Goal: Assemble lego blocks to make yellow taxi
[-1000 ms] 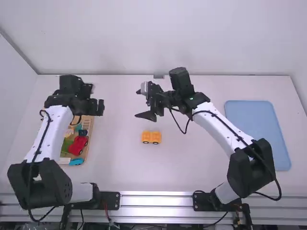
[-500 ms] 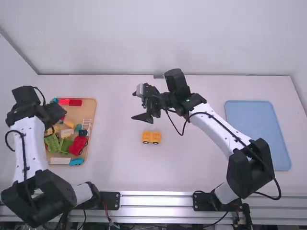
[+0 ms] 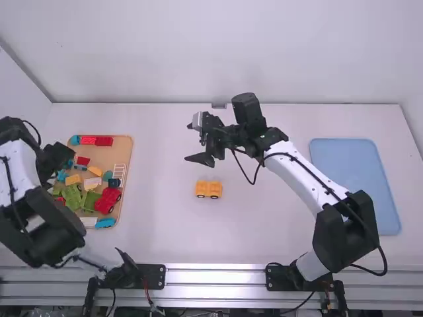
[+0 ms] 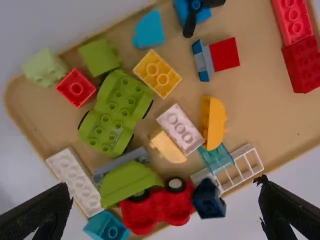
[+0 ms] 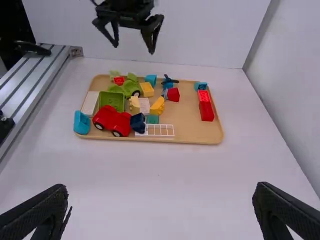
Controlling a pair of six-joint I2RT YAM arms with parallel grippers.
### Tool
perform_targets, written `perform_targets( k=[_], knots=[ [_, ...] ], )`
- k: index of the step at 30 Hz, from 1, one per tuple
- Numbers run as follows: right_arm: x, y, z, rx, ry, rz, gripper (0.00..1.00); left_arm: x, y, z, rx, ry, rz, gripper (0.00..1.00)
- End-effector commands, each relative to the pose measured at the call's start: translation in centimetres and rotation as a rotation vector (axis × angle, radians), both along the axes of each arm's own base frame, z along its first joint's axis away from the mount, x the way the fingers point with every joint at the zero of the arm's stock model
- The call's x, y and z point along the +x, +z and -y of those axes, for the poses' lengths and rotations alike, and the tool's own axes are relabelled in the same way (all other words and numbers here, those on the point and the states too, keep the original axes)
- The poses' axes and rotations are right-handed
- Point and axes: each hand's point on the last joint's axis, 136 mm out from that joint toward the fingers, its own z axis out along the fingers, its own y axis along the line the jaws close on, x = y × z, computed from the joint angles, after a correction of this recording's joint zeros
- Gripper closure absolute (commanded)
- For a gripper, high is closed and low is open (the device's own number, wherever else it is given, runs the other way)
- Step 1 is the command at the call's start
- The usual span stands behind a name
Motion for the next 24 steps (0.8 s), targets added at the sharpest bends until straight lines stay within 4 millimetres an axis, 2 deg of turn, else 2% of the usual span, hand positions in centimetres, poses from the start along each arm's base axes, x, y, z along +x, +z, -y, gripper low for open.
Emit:
perform_targets(
  k=[1,4,10,11,13,14,15,17,18,22,24],
  knots=[
    [0.0,0.1,-0.1,0.005,0.008,-0.002,0.01,2.3,-0.2,-1.1,-0.022,-0.032,-0.004,0.01],
    [0.0,0.1,-0.1,0.005,0.008,-0.003,0.01,3.4,-2.0,-2.6,-0.072,0.002,-0.054,0.01],
    [0.0,0.1,-0.1,0.005,0.008,-0.003,0.01,4.5,-6.2,-3.6,-0.157,0.062,-0.132,0.02],
    [0.0,0.1,-0.1,0.005,0.008,-0.003,0.01,4.6,-7.3,-3.8,-0.17,0.077,-0.152,0.06],
    [0.0,0.1,-0.1,0.005,0.008,-0.003,0.01,5.1,-8.9,-4.0,-0.186,0.093,-0.171,0.28],
    [0.0,0.1,-0.1,0.005,0.008,-0.003,0.01,5.3,-9.5,-4.0,-0.191,0.096,-0.169,0.35],
    [0.0,0.1,-0.1,0.005,0.008,-0.003,0.02,5.4,-9.9,-4.1,-0.193,0.097,-0.171,0.36],
    [0.0,0.0,-0.1,0.004,0.008,-0.005,0.01,5.5,-11.0,-4.1,-0.211,0.152,-0.171,0.48],
    [0.0,0.0,-0.1,0.004,0.008,-0.004,0.01,5.5,-11.0,-4.1,-0.212,0.16,-0.171,0.48],
    [0.1,0.0,-0.1,0.001,0.002,-0.003,0.02,4.2,-11.4,-4.2,-0.23,0.447,-0.2,0.48],
    [0.1,0.0,-0.1,0.001,0.002,-0.003,0.01,3.5,-11.4,-4.2,-0.227,0.583,-0.214,0.55]
  ],
)
